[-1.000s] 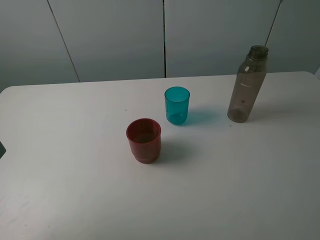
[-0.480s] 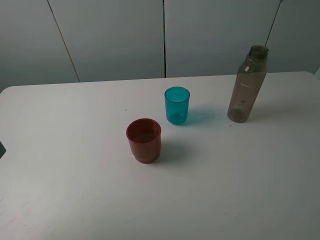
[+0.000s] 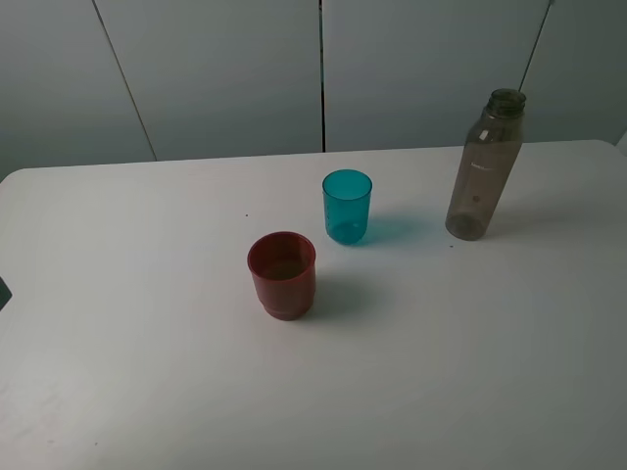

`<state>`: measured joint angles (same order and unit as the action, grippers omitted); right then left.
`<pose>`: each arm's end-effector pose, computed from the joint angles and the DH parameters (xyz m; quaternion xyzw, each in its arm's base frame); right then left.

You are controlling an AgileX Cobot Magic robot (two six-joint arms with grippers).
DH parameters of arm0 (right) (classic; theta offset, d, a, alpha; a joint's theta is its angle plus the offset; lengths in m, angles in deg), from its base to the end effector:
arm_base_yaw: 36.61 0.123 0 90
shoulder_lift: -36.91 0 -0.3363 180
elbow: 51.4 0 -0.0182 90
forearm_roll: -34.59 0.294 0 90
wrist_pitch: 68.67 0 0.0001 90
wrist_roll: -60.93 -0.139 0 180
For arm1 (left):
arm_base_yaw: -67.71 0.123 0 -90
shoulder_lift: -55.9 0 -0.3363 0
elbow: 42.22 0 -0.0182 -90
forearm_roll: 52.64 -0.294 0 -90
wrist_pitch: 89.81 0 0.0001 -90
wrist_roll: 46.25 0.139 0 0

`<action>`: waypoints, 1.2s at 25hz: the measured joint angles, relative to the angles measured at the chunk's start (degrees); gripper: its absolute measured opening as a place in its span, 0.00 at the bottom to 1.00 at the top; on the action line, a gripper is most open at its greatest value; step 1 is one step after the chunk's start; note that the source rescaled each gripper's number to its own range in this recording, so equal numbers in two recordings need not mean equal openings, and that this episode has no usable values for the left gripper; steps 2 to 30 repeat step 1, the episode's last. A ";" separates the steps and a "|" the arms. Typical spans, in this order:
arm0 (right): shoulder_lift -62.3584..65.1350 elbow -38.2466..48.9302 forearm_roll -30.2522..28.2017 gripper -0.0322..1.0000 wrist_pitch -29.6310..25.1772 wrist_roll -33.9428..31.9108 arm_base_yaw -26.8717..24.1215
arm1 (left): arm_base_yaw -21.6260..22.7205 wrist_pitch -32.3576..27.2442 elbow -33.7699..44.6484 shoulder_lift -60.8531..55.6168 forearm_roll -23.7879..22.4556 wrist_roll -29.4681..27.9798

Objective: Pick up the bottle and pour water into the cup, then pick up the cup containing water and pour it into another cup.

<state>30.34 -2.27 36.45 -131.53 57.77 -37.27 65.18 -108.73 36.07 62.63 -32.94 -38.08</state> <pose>0.0206 0.0038 0.2757 0.0276 0.8591 0.0273 0.5103 0.0912 -0.0193 0.1751 -0.0205 0.7814 -0.1134 0.6133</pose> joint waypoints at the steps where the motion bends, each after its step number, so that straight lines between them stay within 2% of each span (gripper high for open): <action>1: 0.00 0.00 0.00 0.98 0.00 0.00 0.00 | 0.00 0.00 0.00 0.00 0.00 0.00; 30: 0.00 0.00 0.00 0.98 0.00 0.00 0.00 | 0.00 0.00 0.00 0.00 0.00 0.00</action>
